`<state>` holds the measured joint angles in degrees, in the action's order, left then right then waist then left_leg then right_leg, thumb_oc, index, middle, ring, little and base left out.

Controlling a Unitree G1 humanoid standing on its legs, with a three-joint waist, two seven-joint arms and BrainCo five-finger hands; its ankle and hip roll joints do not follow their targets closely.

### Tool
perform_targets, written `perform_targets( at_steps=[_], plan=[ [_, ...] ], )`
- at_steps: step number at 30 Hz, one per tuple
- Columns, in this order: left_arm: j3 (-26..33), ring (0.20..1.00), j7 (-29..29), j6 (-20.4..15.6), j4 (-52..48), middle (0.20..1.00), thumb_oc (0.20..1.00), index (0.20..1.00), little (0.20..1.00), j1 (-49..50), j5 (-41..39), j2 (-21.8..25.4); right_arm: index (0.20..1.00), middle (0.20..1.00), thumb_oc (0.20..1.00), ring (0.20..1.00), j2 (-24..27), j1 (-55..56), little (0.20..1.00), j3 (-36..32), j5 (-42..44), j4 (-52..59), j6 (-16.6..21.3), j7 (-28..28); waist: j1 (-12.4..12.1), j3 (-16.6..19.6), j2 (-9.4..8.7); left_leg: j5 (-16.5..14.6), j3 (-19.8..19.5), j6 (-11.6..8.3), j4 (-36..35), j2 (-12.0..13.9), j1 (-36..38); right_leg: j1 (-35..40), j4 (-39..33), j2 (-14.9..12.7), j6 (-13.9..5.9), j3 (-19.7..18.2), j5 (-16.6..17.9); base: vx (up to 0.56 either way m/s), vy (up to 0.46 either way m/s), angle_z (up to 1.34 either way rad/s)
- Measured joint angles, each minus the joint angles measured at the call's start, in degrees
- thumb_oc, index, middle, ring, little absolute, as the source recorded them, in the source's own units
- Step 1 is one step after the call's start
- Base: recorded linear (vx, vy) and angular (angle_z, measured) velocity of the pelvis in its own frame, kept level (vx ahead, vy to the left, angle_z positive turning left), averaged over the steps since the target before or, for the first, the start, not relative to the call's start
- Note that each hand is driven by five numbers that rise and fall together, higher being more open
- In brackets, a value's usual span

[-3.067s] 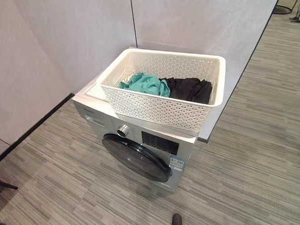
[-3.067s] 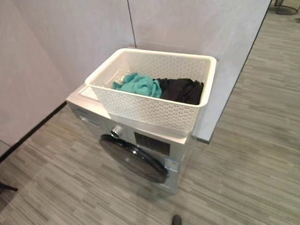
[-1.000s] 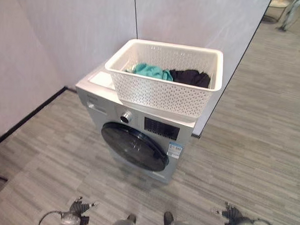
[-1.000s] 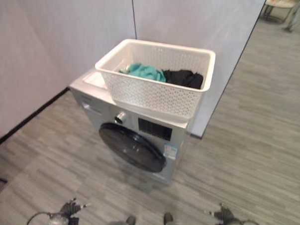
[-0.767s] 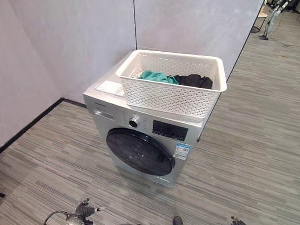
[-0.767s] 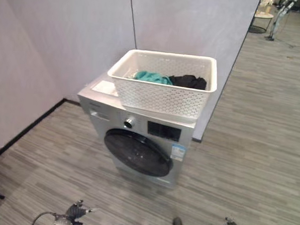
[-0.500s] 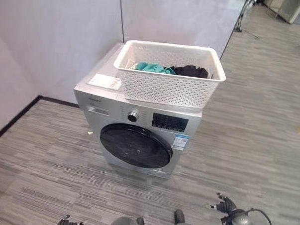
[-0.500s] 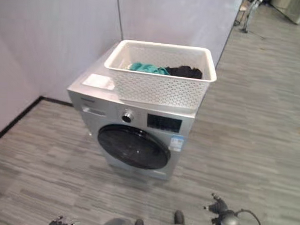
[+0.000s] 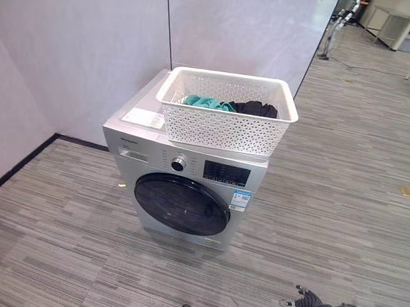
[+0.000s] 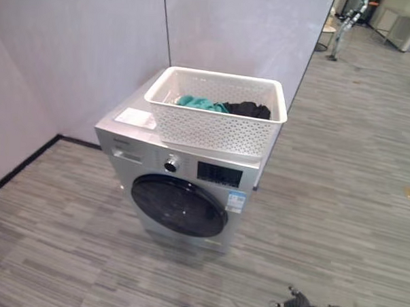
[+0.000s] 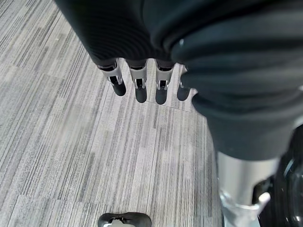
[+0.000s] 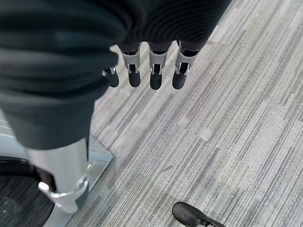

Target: Grab the laundry basket,head to the washer,open it,put in the laundry and shut it.

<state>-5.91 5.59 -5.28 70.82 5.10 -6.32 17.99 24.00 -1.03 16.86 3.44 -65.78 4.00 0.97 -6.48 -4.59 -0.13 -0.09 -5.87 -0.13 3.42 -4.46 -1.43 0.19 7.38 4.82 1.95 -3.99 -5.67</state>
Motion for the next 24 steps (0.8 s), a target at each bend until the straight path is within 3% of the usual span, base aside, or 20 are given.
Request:
perform_targets(
  at_steps=[2,3,6,11,16,17,19,24],
  plan=[
    [0.1,1.000,0.0,0.0,0.1,1.000,1.000,1.000,1.000,-1.1,-1.0,-0.6,1.000,1.000,1.000,1.000,0.2,-0.8,1.000,0.0,0.0,-0.8,0.1,0.2,-0.5,-1.2,0.14,0.3,-1.6,-2.93,3.6,-0.3,-1.7,0.0,0.2,0.0,1.25,0.5,0.0,0.02,-0.021,0.22],
    [0.0,1.000,0.1,0.0,0.1,1.000,1.000,1.000,1.000,-2.5,-2.7,-1.2,1.000,1.000,1.000,1.000,0.5,-1.7,1.000,0.0,-0.7,-1.9,0.0,0.4,-0.6,-2.2,-0.53,1.7,-4.3,-4.87,6.9,-1.7,-4.0,0.7,-0.8,-1.1,2.88,1.4,1.0,0.02,0.021,0.24],
    [-1.9,1.000,0.1,0.0,-0.2,1.000,1.000,1.000,1.000,-3.9,-2.7,-2.1,1.000,1.000,1.000,1.000,2.1,-2.4,1.000,0.1,-2.1,-2.2,0.0,1.4,-0.6,-3.2,-0.76,1.6,-6.4,-4.80,7.2,-1.3,-5.8,3.0,-5.5,-2.2,3.59,2.6,3.7,0.04,0.049,0.25],
    [-1.5,1.000,0.4,0.0,0.1,1.000,1.000,1.000,1.000,-4.6,-2.5,-2.4,1.000,1.000,1.000,1.000,2.8,-5.8,1.000,0.3,-2.1,1.9,0.0,2.5,-0.5,-4.9,0.31,2.5,-10.3,-5.47,-6.7,2.9,-5.8,4.9,-11.3,-1.2,1.08,-0.3,6.5,0.06,0.126,-0.22],
    [0.7,1.000,0.5,0.1,1.6,1.000,1.000,1.000,1.000,-4.0,-1.5,-2.6,1.000,1.000,1.000,1.000,2.7,-5.7,1.000,-0.1,-2.3,4.4,0.2,3.0,0.6,-4.9,1.43,3.4,-7.9,-3.76,-5.5,3.8,-3.9,7.3,-12.2,-1.0,0.82,-2.1,5.9,0.08,0.235,-0.31],
    [0.7,1.000,0.5,0.1,2.3,1.000,1.000,1.000,1.000,-4.1,-1.5,-2.6,1.000,1.000,1.000,1.000,2.7,-5.5,1.000,-0.2,-2.6,4.3,0.1,3.4,1.5,-4.5,2.05,4.8,-7.4,-2.58,-6.5,3.8,-2.4,8.0,-12.2,-1.3,0.48,-2.0,5.5,0.08,0.247,-0.08],
    [0.7,1.000,0.5,0.1,2.3,1.000,1.000,1.000,1.000,-3.8,-1.4,-2.6,1.000,1.000,1.000,1.000,2.5,-5.1,1.000,-0.4,-2.9,4.7,0.0,4.0,1.3,-4.5,1.74,6.9,-5.6,-0.27,-8.5,2.6,-0.1,9.1,-12.2,-2.9,-0.74,-3.6,4.7,0.05,0.228,-0.37],
    [0.8,1.000,1.0,-0.1,2.1,1.000,1.000,1.000,1.000,-4.7,0.2,-2.2,1.000,1.000,1.000,1.000,0.0,-4.0,1.000,0.2,-6.0,9.2,0.1,4.0,0.9,-2.9,1.59,5.7,-3.3,2.60,-8.5,-0.7,2.6,8.5,-8.1,-6.7,-6.23,-4.8,0.9,0.00,0.165,-0.21]
  ],
)
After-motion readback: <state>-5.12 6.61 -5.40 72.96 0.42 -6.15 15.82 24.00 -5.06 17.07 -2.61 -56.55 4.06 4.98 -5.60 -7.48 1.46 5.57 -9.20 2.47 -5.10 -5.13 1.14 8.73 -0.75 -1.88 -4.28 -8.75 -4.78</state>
